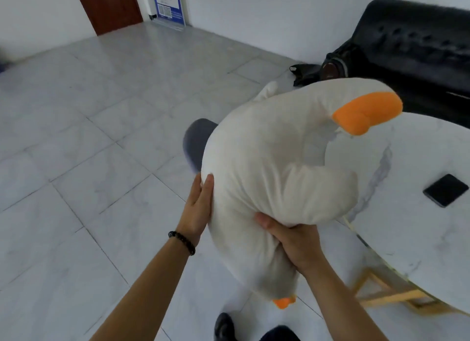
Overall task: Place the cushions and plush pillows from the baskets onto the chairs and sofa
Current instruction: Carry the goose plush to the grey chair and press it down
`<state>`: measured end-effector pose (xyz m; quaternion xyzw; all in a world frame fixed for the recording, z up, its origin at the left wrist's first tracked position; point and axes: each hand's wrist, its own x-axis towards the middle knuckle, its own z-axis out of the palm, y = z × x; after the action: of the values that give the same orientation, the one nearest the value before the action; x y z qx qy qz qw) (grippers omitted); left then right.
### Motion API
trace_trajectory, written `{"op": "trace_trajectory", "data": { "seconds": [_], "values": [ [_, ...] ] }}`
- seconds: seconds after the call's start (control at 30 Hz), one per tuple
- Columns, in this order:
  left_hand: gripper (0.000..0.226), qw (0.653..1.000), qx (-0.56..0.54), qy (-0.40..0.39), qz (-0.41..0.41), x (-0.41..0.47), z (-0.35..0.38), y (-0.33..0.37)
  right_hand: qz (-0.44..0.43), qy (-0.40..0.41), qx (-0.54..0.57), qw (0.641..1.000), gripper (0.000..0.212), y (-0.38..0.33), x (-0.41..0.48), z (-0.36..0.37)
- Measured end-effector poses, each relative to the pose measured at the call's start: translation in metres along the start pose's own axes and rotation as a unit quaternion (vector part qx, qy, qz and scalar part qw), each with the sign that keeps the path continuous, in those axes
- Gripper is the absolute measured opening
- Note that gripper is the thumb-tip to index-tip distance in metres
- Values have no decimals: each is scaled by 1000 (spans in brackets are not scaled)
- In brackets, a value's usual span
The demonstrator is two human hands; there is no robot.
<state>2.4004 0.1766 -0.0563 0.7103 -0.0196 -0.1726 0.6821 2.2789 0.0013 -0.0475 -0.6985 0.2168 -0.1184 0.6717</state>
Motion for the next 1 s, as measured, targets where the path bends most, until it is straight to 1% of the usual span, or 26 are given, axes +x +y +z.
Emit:
{"op": "trace_trajectory", "data": {
  "seconds": [0.13,0.17,0.23,0.3,0.33,0.4,0.43,0.53,0.63,0.7,0.73,0.77,0.8,0.83,0.87,0.93,0.97,1.0],
  "values": [
    [45,998,34,-51,-25,92,37,6,20,45,-20,999,82,5,77,-18],
    [42,997,43,-58,-28,113,44,2,23,48,-23,998,81,10,97,-21],
    [36,995,59,-73,-36,155,59,-8,27,43,-30,998,70,26,141,-27],
    [35,994,63,-61,-65,186,74,-15,32,27,-51,998,56,45,185,-28],
    [36,995,61,-45,-69,200,82,-19,31,24,-67,997,55,55,208,-26],
    [40,995,54,-8,-79,226,95,-29,22,24,-110,993,77,73,246,-19],
    [44,995,49,10,-88,238,98,-34,5,24,-141,990,85,80,263,-14],
    [51,991,26,37,-123,276,98,-60,-88,10,-237,967,84,106,306,1],
    [48,981,-24,53,-183,319,86,-100,-145,32,-313,938,74,150,339,22],
    [62,967,-79,52,-236,343,76,-128,-164,26,-354,920,66,194,358,43],
    [65,955,-113,52,-268,356,71,-144,-166,7,-374,912,66,219,369,55],
    [60,945,-128,63,-294,367,66,-162,-161,-22,-395,904,72,246,381,67],
    [50,938,-141,76,-308,377,61,-180,-151,-60,-415,895,82,273,392,80],
    [42,931,-149,95,-318,386,55,-200,-134,-113,-433,884,90,299,401,90],
    [40,926,-147,116,-328,393,50,-217,-108,-170,-441,874,94,318,407,98],
    [44,921,-124,147,-338,405,41,-245,-44,-289,-430,854,96,352,413,112],
    [47,924,-99,157,-334,409,36,-258,-34,-332,-423,842,96,365,415,116],
    [52,926,-71,167,-331,413,30,-271,-44,-350,-416,838,95,374,417,118]
  ]
}}
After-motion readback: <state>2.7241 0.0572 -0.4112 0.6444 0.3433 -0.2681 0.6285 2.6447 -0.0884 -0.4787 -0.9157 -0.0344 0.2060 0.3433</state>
